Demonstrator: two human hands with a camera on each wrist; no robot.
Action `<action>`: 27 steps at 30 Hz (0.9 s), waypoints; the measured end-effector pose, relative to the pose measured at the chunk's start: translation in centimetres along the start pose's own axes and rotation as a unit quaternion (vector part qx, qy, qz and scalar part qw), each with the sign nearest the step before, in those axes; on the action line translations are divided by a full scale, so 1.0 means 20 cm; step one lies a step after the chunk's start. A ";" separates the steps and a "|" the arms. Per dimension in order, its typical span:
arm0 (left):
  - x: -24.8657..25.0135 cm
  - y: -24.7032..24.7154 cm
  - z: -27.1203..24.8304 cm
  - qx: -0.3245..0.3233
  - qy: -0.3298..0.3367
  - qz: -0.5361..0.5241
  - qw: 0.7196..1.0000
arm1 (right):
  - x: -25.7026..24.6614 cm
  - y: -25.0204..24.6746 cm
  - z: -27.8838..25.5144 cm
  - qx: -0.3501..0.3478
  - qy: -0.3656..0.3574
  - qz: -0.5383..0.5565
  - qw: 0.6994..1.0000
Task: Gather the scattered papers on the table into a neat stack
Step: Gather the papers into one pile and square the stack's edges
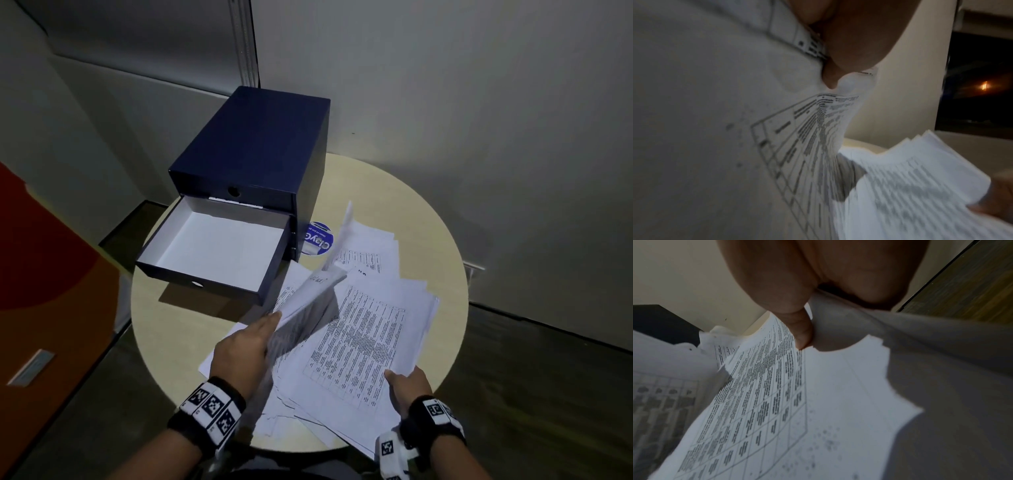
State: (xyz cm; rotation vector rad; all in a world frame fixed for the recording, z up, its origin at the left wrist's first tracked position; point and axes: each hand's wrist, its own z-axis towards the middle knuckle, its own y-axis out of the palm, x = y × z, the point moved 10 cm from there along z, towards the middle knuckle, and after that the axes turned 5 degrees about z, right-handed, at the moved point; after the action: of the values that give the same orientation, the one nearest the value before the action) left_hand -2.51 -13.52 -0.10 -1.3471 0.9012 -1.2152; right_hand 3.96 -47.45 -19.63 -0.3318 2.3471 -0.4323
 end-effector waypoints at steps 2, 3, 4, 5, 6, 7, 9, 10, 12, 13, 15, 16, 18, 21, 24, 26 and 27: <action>0.03 -0.15 0.01 0.035 -0.013 -0.032 0.999 | -0.01 0.00 0.00 -0.003 -0.001 -0.002 1.000; 0.04 -0.22 0.03 0.056 -0.019 -0.044 0.997 | -0.01 0.00 0.00 -0.006 -0.002 -0.006 1.000; 0.05 -0.30 0.04 0.077 -0.024 -0.053 0.995 | -0.01 0.00 0.01 -0.008 -0.004 -0.011 1.000; 0.05 -0.38 0.05 0.095 -0.025 -0.061 0.993 | -0.01 0.00 0.01 -0.009 -0.005 -0.016 1.000; 0.06 -0.45 0.06 0.108 -0.026 -0.067 0.992 | -0.01 0.00 0.01 -0.010 -0.006 -0.022 1.000; 0.06 -0.51 0.08 0.120 -0.024 -0.068 0.990 | -0.01 0.01 0.01 -0.012 -0.007 -0.028 1.000; 0.07 -0.63 0.11 0.145 -0.009 -0.066 0.987 | -0.03 0.00 0.01 -0.011 -0.009 -0.042 0.999; 0.08 -0.69 0.12 0.163 0.001 -0.068 0.984 | -0.04 0.00 0.00 -0.010 -0.012 -0.048 0.999; 0.09 -0.79 0.14 0.206 0.029 -0.077 0.975 | -0.05 0.00 0.00 -0.007 -0.011 -0.050 0.999; 0.09 -0.83 0.15 0.223 0.041 -0.084 0.970 | -0.05 0.00 -0.01 -0.006 -0.008 -0.052 0.999; 0.08 -0.92 0.17 0.261 0.057 -0.110 0.957 | -0.06 0.00 -0.03 0.000 -0.007 -0.054 0.999; 0.07 -0.96 0.18 0.282 0.055 -0.136 0.948 | -0.06 0.00 -0.03 0.004 -0.010 -0.055 0.998; 0.02 -1.02 0.22 0.301 0.026 -0.217 0.928 | -0.08 -0.01 -0.03 0.012 -0.018 -0.052 0.998; -0.06 -0.91 0.34 0.251 -0.028 -0.362 0.897 | -0.06 0.00 -0.03 -0.010 -0.023 -0.047 0.999; -0.01 -0.61 0.43 0.147 -0.050 -0.467 0.871 | -0.06 0.01 -0.03 -0.047 -0.047 0.019 0.998; 0.06 -0.33 0.44 0.054 -0.093 -0.492 0.864 | -0.09 0.00 -0.07 -0.060 -0.057 0.016 0.996; 0.08 -0.19 0.43 0.010 -0.110 -0.471 0.875 | -0.11 -0.01 -0.11 -0.062 -0.058 0.005 0.996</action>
State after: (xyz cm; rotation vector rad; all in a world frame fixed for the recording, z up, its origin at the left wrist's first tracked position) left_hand 5.85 -12.71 4.56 -1.9455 0.0031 -1.7158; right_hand 3.97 -46.40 -16.72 -0.3921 2.2664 -0.2548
